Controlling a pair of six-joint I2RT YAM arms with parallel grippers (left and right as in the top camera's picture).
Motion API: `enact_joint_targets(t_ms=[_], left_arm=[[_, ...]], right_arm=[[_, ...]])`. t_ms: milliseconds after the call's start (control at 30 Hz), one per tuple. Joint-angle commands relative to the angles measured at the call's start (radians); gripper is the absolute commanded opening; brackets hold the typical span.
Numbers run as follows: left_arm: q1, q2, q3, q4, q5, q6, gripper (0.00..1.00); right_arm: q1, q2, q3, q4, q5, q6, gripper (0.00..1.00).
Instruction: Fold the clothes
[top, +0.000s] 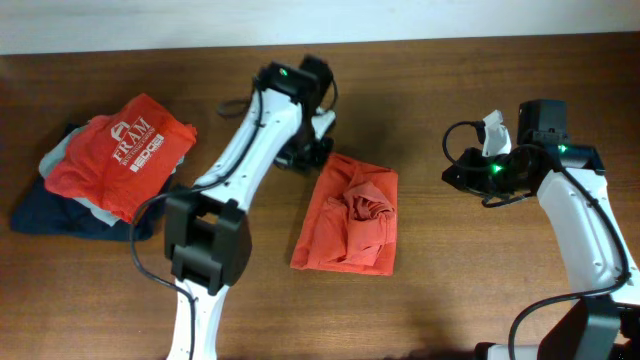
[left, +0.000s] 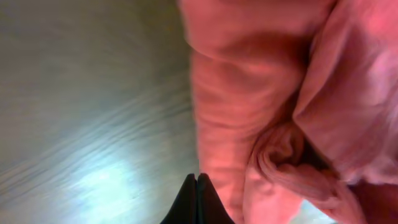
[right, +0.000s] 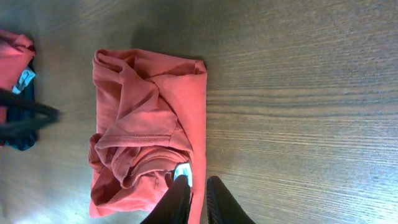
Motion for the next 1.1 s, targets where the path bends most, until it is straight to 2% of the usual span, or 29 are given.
enact_joint_targets(t_ms=[0,133,367,767,1067], left_arm=[[-0.008,0.007,-0.084,0.045,0.066,0.062,0.00],[-0.014,0.007,-0.162,0.085,0.132,0.062,0.01],[-0.077,0.007,-0.173,0.085,0.268,0.096,0.01],[-0.304,0.007,-0.175,-0.024,0.263,0.116,0.01],[-0.354,0.001,-0.174,-0.079,0.143,0.086,0.01]], right_arm=[[0.000,-0.017,0.013,0.000,-0.005,-0.003,0.16],[0.000,-0.017,0.013,-0.003,-0.005,-0.003,0.16],[0.000,-0.017,0.013,-0.003,-0.005,-0.003,0.16],[0.000,-0.017,0.013,-0.003,-0.006,-0.003,0.16],[0.000,-0.017,0.013,-0.005,-0.006,-0.003,0.16]])
